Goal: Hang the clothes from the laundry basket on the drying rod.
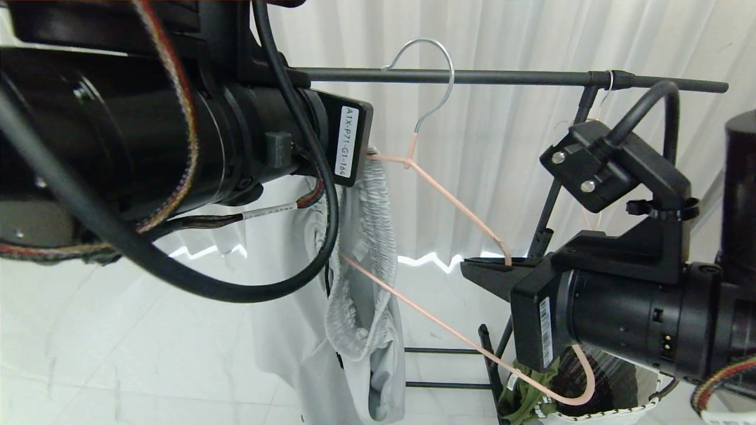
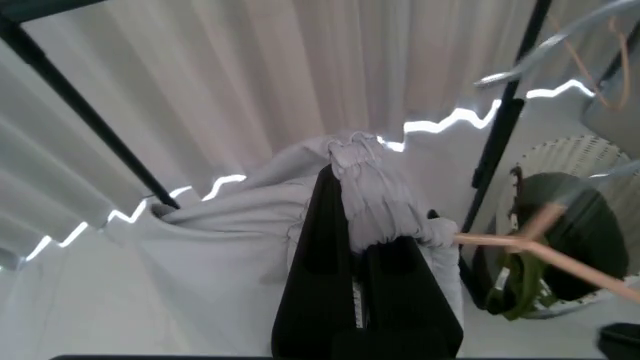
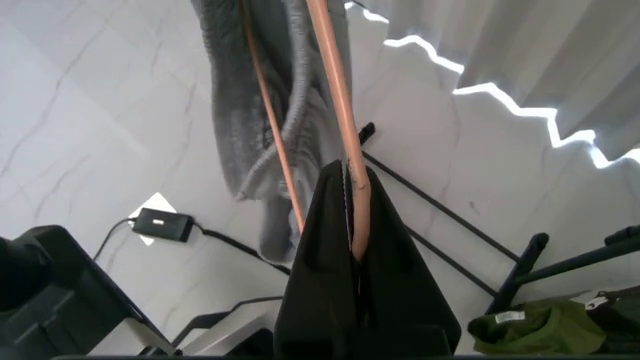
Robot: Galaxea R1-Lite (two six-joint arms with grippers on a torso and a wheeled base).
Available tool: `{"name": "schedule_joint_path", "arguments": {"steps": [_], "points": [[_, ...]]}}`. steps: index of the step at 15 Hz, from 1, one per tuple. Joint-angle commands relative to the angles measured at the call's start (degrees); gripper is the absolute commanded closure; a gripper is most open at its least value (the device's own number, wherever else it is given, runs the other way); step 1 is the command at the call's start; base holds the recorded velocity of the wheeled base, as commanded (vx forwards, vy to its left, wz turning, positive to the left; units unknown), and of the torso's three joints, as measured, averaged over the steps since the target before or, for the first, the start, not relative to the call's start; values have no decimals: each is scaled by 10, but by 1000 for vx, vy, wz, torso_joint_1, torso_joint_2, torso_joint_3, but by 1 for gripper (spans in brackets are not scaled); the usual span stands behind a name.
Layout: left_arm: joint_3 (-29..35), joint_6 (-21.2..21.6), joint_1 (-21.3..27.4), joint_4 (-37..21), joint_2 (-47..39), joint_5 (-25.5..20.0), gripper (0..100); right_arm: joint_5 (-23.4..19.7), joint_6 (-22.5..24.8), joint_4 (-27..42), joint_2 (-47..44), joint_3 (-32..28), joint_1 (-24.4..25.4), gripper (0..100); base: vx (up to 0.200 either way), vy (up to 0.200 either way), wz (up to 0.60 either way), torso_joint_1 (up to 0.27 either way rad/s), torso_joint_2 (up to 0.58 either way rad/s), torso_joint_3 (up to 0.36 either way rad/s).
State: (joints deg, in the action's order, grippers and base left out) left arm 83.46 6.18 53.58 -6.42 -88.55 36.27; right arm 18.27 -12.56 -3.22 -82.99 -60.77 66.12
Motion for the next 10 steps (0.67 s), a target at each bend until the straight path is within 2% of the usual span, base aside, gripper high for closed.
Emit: {"name": "schedule_joint_path", "arguments": {"steps": [1, 5, 10], "points": [[1, 0, 15, 0, 1, -1, 100, 0, -1, -1, -20, -4, 1, 100, 0, 0, 0, 0, 0, 0], [1, -17, 47, 0, 6, -2, 100, 0, -6, -2, -32, -11, 1, 100, 0, 0, 0, 0, 0, 0], [-5, -17, 49, 0, 26, -2, 100, 19, -10, -3, -29, -13, -13, 100, 0, 0, 0, 0, 0, 0]]}}
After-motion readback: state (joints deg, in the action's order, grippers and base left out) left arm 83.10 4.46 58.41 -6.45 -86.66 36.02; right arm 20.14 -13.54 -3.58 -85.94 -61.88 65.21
